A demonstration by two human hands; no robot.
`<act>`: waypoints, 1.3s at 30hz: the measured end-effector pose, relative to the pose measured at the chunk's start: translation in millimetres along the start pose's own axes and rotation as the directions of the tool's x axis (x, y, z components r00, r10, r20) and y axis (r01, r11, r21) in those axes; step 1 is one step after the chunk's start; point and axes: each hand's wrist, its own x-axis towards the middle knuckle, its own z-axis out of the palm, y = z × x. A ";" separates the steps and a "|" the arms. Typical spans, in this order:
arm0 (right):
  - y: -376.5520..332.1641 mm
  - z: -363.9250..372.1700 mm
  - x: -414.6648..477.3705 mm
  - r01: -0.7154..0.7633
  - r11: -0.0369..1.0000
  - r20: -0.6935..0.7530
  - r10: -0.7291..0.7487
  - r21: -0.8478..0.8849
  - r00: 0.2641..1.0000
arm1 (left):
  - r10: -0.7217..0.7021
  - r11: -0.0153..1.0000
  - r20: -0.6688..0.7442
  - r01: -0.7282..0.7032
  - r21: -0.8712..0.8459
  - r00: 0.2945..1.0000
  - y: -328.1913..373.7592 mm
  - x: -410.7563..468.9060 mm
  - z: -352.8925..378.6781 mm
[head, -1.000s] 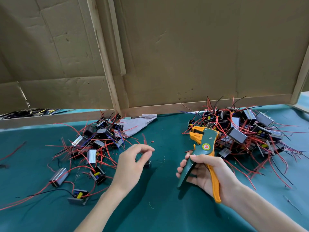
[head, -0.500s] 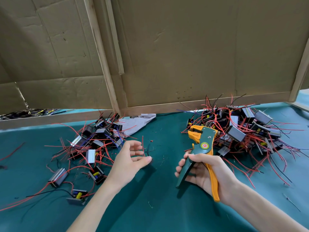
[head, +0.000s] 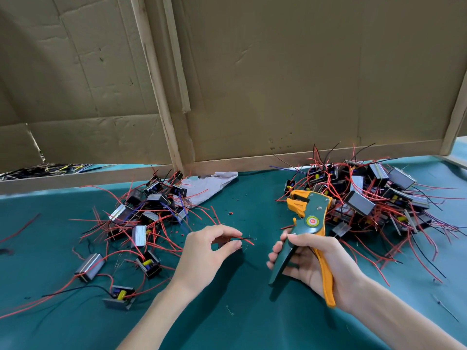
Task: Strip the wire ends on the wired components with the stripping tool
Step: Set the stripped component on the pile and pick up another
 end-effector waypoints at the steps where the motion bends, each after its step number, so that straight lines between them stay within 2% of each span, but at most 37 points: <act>1: -0.3 0.2 -0.2 0.000 1.000 0.003 0.000 -0.003 1.000 | 0.008 1.000 -0.009 -0.008 0.006 1.000 1.0 -0.4 0.3; 5: -0.3 2.0 -0.9 0.004 0.999 0.023 -0.004 -0.033 1.000 | 0.022 0.999 -0.031 -0.023 -0.032 0.999 3.6 0.3 -0.2; 9: 1.4 4.2 -1.5 0.012 0.998 0.031 -0.010 -0.056 0.999 | 0.030 0.978 0.043 -0.020 -0.209 0.999 4.9 0.1 -1.5; 11: 1.7 4.9 -2.3 0.007 0.999 0.033 -0.005 -0.050 0.999 | 0.053 0.971 0.015 -0.048 -0.236 0.998 5.8 -0.7 -0.9; 15: 1.7 5.8 -4.0 -0.011 0.998 0.050 0.014 -0.064 0.999 | 0.051 0.993 -0.132 -0.065 -0.099 0.990 1.7 1.5 -5.2; 19: 3.2 7.4 -5.7 0.006 0.995 0.068 0.001 -0.096 0.998 | 0.002 1.000 -0.014 -0.002 0.027 1.000 -2.8 3.4 -9.6; 23: 4.9 8.2 -6.3 -0.026 0.993 0.086 0.035 -0.113 0.996 | 0.064 0.980 0.116 -0.085 0.181 0.991 -6.6 2.0 -5.7; 29: 5.3 10.5 -7.4 -0.068 0.980 0.127 0.093 -0.189 0.988 | 0.104 0.982 0.029 -0.107 0.153 0.994 0.0 -0.4 0.1; 35: 4.2 10.0 -10.2 0.005 0.981 0.317 0.058 -0.192 0.947 | 0.119 0.988 -0.089 -0.109 0.109 0.989 9.3 -3.4 5.5; 39: 8.0 11.4 -10.3 0.087 0.981 0.334 -0.024 -0.174 0.942 | 0.098 0.995 -0.110 -0.094 0.040 0.989 15.9 -3.9 4.8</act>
